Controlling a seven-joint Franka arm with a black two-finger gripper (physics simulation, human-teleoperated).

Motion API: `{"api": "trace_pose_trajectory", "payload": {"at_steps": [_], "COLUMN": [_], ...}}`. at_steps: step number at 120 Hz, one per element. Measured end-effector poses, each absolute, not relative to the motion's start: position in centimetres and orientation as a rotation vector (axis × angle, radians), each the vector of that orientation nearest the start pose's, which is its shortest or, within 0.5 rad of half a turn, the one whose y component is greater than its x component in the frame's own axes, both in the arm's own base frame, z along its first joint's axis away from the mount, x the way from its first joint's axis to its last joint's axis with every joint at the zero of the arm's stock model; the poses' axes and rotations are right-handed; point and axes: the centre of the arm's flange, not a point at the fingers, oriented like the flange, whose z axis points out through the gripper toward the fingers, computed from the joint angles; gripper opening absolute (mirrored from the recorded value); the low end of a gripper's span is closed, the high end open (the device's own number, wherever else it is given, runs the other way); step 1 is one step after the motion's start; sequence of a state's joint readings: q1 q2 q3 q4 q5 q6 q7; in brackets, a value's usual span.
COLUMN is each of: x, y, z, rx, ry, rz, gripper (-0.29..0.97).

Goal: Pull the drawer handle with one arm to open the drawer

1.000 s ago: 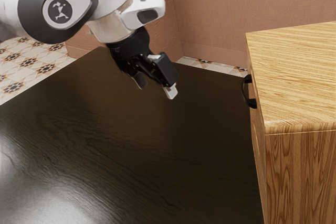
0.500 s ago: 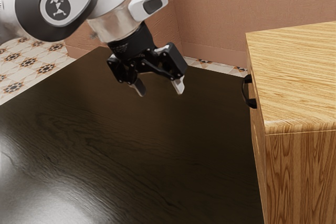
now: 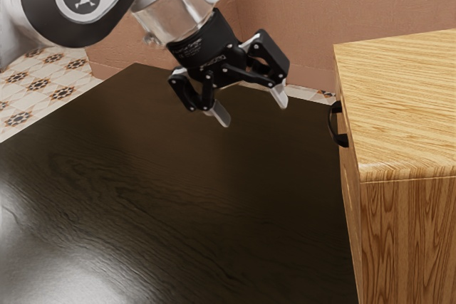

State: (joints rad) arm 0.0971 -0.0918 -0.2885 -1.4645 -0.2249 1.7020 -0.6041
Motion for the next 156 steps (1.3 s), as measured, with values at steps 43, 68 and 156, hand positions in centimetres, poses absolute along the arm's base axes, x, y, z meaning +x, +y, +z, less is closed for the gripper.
{"api": "trace_pose_trajectory", "payload": {"at_steps": [43, 68, 156], "x": [53.5, 54.8, 59.3], "y": [-15.6, -15.6, -15.4], "z": [72.6, 71.3, 65.7], "rx": [-3.381, -3.374, -3.347], "ry": [-0.782, -0.849, -0.959], "rz": [-0.375, -0.373, -0.340], "gripper": [0.68, 0.68, 0.68]}}
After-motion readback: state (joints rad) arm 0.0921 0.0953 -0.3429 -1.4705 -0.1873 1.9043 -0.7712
